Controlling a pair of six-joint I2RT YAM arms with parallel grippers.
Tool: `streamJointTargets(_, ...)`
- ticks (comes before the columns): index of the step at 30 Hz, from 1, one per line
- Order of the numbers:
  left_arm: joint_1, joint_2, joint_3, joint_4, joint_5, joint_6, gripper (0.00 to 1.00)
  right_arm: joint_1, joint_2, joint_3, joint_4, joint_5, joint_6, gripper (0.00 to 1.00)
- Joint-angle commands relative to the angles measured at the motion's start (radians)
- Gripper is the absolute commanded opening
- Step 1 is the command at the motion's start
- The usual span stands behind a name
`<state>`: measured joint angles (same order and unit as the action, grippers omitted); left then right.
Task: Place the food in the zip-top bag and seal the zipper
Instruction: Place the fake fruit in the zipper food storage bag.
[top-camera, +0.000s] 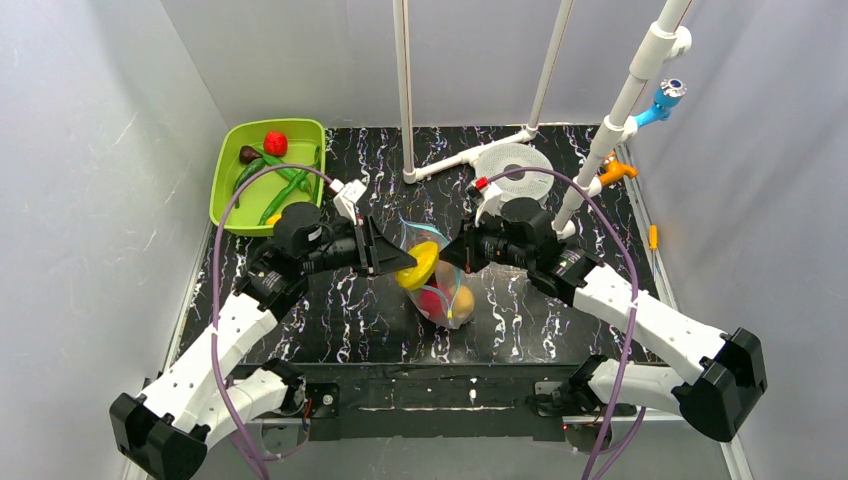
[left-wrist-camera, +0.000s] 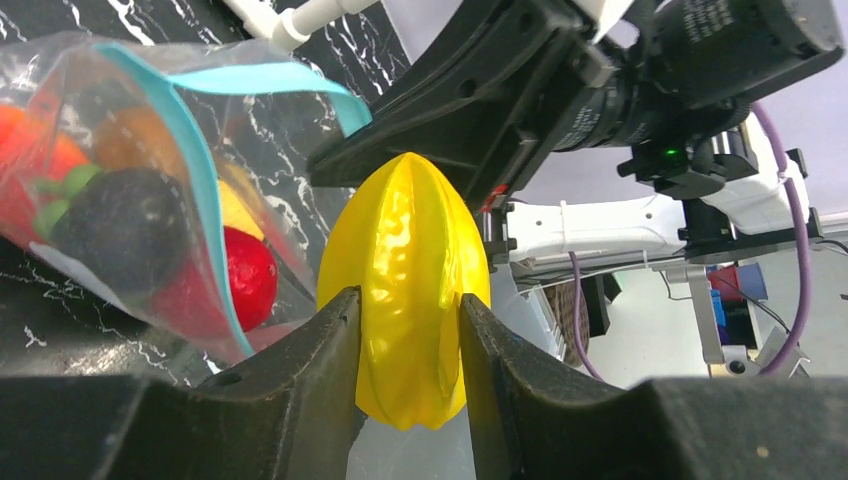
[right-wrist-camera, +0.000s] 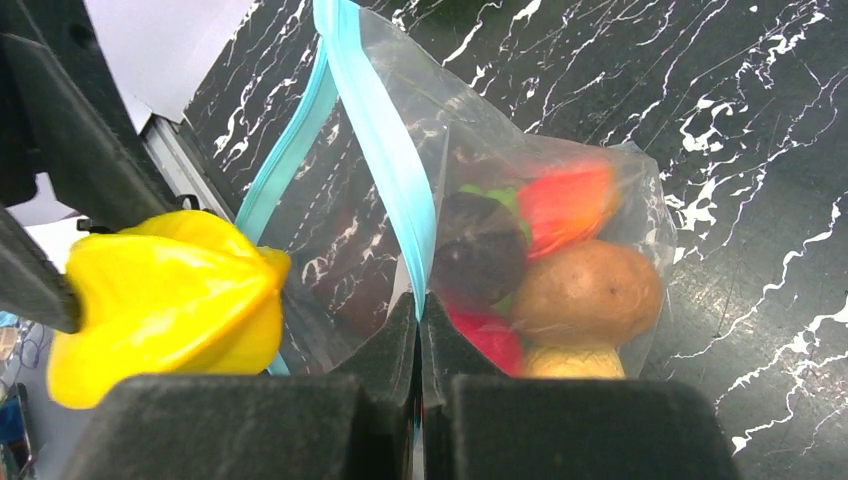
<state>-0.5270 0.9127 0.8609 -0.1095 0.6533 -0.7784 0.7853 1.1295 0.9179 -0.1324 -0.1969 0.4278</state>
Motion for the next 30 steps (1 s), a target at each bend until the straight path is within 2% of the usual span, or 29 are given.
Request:
streamJointTargets(1,-0.006,-0.011,-0.004,-0.035,0.004,0.002,0.3,-0.006,-0.029,0.048,0.044,0.008,0.006,0.01)
streamJointTargets(7,-0.006,0.064,0.055,-0.178,-0.041,0.02,0.3,-0.005,-0.033,0.036,0.061,-0.018,0.002,0.01)
streamJointTargets(17,-0.007,0.157,0.12,-0.237,-0.116,0.01,0.37,-0.005,-0.051,0.016,0.12,-0.097,0.003,0.01)
streamJointTargets(27,-0.007,0.179,0.133,-0.145,-0.122,-0.022,0.63,-0.003,-0.037,0.004,0.15,-0.133,0.022,0.01)
streamJointTargets(30,-0.007,0.178,0.139,-0.146,-0.109,-0.011,0.67,-0.003,-0.045,-0.001,0.15,-0.126,0.022,0.01)
